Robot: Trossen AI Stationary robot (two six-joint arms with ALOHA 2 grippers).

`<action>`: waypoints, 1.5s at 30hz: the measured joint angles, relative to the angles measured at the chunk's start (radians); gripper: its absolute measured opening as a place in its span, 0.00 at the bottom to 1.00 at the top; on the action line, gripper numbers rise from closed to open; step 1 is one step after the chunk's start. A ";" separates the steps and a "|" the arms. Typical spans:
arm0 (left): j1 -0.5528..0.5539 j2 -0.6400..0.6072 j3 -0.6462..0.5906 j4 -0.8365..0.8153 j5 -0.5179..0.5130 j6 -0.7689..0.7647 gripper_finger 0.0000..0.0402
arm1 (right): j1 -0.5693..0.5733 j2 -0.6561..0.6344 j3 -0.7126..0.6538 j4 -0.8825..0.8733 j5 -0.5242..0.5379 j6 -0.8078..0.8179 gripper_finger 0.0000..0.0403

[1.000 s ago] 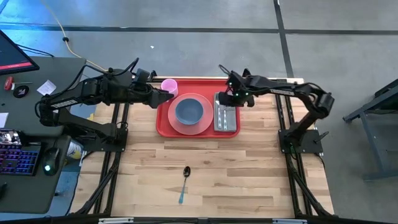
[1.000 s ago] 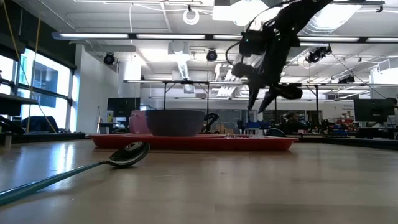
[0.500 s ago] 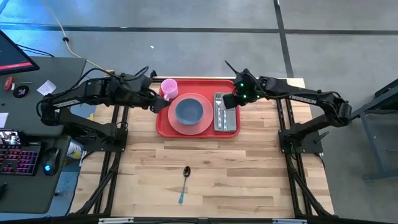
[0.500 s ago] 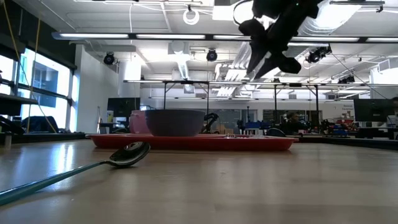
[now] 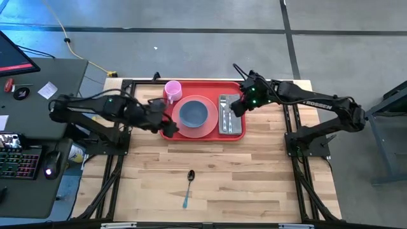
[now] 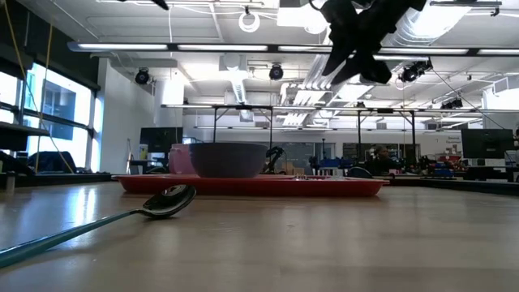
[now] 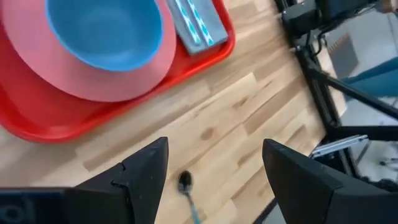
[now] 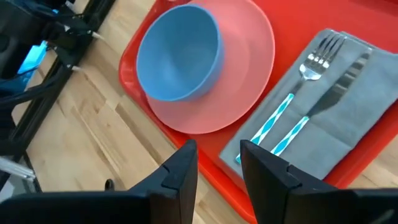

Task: Set up tray
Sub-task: Put the blue spoon on the gray napkin to the right of the blue knife

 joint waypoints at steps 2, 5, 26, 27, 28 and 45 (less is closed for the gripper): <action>-0.026 0.021 0.003 -0.003 0.000 -0.049 0.73 | 0.000 -0.006 0.000 0.002 -0.020 -0.018 0.28; -0.060 0.067 0.003 -0.015 0.006 -0.109 0.73 | 0.000 -0.016 0.000 0.002 -0.062 -0.044 0.28; -0.201 0.239 0.000 0.004 0.062 -0.416 0.73 | 0.066 -0.108 0.000 -0.061 -0.157 -0.097 0.28; -0.200 0.250 0.004 0.027 0.073 -0.423 0.73 | 0.072 -0.117 0.000 -0.060 -0.152 -0.097 0.28; -0.200 0.257 0.004 0.031 0.082 -0.432 0.73 | 0.077 -0.123 0.000 -0.061 -0.149 -0.097 0.28; -0.213 0.370 0.004 0.088 0.197 -0.464 0.73 | 0.179 -0.165 0.000 -0.090 -0.072 -0.070 0.28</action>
